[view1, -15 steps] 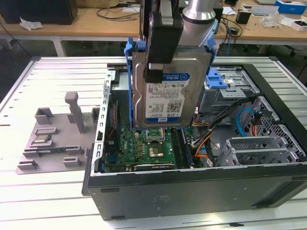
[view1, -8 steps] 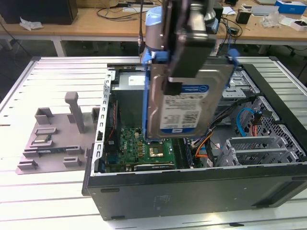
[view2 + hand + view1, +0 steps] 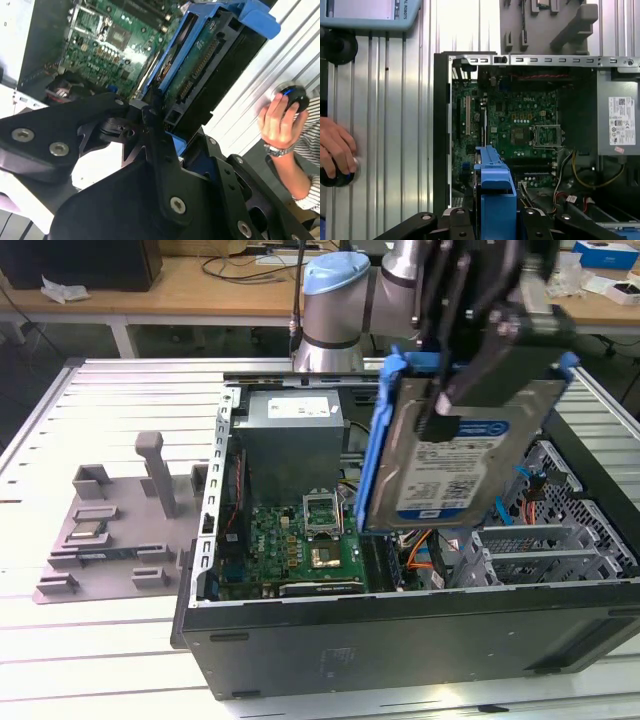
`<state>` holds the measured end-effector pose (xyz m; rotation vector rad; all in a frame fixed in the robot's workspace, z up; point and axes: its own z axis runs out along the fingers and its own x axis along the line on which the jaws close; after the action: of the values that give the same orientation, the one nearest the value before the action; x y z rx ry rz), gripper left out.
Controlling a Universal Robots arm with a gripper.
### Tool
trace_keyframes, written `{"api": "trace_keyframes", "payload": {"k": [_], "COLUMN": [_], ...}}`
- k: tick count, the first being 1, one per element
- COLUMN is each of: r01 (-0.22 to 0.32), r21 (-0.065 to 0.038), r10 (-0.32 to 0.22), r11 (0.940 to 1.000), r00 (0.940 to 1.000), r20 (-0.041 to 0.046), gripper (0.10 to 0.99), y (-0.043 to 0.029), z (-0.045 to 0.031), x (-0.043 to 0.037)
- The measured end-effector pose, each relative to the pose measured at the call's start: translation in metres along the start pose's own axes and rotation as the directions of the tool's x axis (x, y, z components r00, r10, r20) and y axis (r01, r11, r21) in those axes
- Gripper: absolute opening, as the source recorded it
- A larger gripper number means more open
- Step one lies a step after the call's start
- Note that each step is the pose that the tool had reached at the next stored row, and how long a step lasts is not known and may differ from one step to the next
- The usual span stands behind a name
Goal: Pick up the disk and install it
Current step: 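Pick up the disk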
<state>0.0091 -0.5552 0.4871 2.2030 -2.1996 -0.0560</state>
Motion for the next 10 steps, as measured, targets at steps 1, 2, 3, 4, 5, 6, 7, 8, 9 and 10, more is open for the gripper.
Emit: {"api": "trace_keyframes", "payload": {"k": [1, 2, 3, 4, 5, 6, 7, 8, 9, 10], "r01": [0.001, 0.001, 0.002, 0.003, 0.004, 0.005, 0.005, 0.005, 0.005, 0.006], "r21": [-0.001, -0.002, -0.003, -0.004, -0.006, -0.007, -0.010, -0.013, -0.015, -0.018], "r10": [-0.001, -0.001, -0.002, -0.003, -0.004, -0.005, -0.005, -0.005, -0.005, -0.006], "r11": [1.0000, 1.0000, 1.0000, 1.0000, 1.0000, 1.0000, 0.9999, 0.9999, 0.9999, 0.9998], "r00": [1.0000, 1.0000, 1.0000, 1.0000, 1.0000, 1.0000, 1.0000, 1.0000, 1.0000, 1.0000], "r20": [0.0002, 0.0005, 0.0005, 0.0004, 0.0002, 0.0003, 0.0002, 0.0002, 0.0001, 0.0000], "gripper": [0.365, 0.365, 0.365, 0.365, 0.365, 0.365, 0.365, 0.365, 0.365, 0.365], "y": [-0.0050, -0.0099, -0.0154, -0.0202, -0.0266, -0.0311, -0.0399, -0.0482, -0.0527, -0.0587], "z": [0.0000, 0.0000, 0.0000, -0.0001, 0.0000, 0.0002, 0.0005, 0.0011, 0.0016, 0.0023], "x": [0.0000, 0.0000, 0.0001, 0.0001, 0.0001, 0.0001, 0.0001, 0.0001, 0.0002, 0.0002]}}
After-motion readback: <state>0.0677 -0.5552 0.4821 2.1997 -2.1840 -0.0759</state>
